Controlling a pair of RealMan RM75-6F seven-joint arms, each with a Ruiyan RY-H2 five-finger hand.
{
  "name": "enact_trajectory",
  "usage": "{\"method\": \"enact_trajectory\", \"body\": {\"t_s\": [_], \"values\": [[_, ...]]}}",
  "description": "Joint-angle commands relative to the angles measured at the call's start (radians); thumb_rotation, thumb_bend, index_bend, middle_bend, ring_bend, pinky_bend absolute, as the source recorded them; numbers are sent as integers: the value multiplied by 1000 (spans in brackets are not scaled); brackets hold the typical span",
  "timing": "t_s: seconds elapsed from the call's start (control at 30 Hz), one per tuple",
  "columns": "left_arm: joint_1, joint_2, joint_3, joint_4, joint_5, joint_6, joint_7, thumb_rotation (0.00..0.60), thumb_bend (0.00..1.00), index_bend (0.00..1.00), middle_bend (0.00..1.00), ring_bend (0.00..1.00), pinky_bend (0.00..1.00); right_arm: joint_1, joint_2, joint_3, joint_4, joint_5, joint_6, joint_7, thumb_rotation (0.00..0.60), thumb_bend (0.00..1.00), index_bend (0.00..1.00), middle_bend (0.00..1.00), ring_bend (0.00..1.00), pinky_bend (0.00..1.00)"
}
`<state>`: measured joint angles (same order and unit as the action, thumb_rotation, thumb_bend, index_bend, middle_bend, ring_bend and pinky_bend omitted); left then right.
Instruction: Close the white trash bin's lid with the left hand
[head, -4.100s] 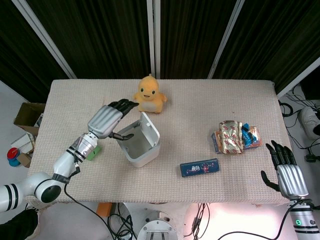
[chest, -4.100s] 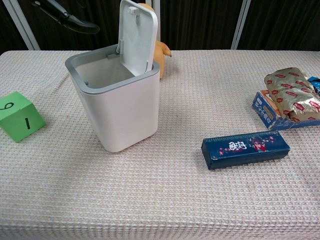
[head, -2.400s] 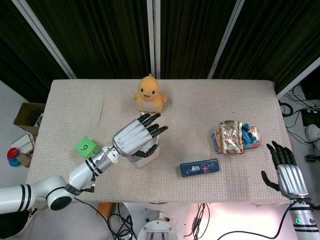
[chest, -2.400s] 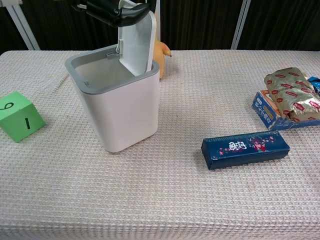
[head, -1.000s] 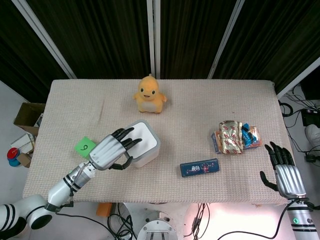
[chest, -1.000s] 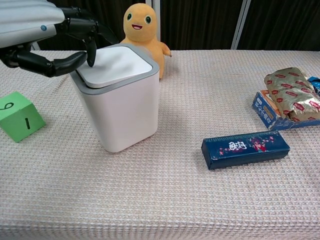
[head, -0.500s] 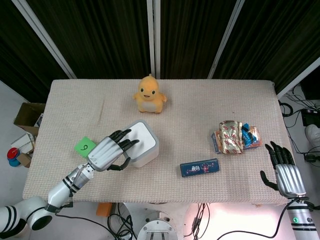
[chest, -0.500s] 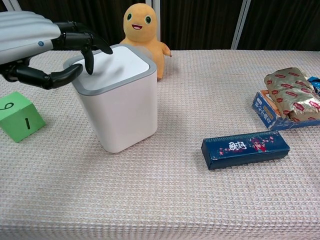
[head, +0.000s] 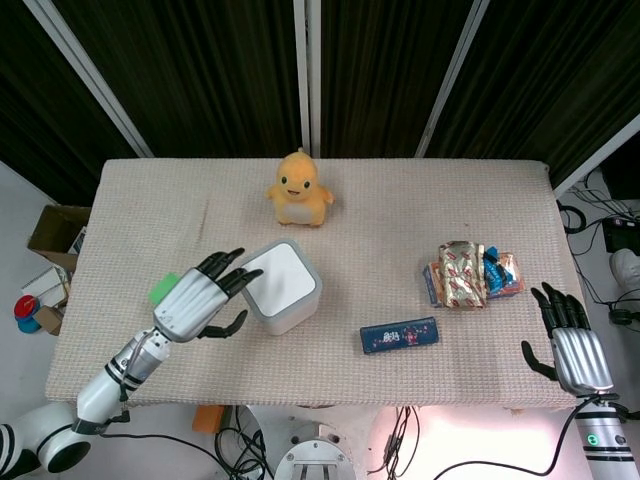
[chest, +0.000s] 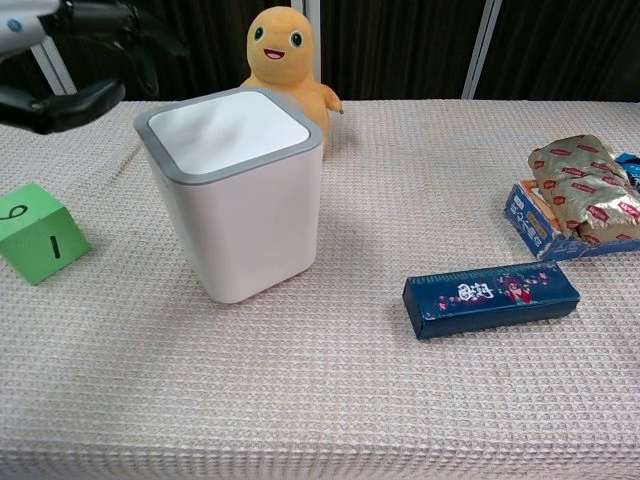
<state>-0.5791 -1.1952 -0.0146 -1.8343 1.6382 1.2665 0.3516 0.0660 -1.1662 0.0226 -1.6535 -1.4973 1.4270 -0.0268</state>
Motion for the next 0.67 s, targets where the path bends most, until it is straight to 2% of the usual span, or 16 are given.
{"method": "enact_trajectory", "body": {"t_s": [0.03,0.07,0.13,0.33,0.4,0.5,0.67], "values": [[102,30,11,-7,29,143,23,381,291,148,228,88,229,0,0,1,0,1,0,1,600,335,0,0,0,0],[138,32,25,7,28,183,16,398,257,144,204,90,229,0,0,2,0,2,1,1,600,335,0,0,0,0],[196,33,51,40,21,240,-13,387,217,139,172,90,229,-1,1,3,-1,2,4,1,600,333,0,0,0,0],[370,8,131,225,-28,359,-166,197,155,133,113,87,229,-10,10,11,-16,3,31,-11,600,328,0,0,0,0],[415,-10,144,274,-45,381,-208,157,146,128,113,83,230,-10,9,12,-14,5,29,-14,600,327,0,0,0,0],[456,-55,149,353,-49,400,-243,137,136,128,113,81,230,-5,6,9,-13,5,18,-23,600,326,0,0,0,0],[482,-115,125,441,-42,423,-277,125,134,127,113,80,230,3,-2,4,-11,1,2,-41,600,329,0,0,0,0]]}}
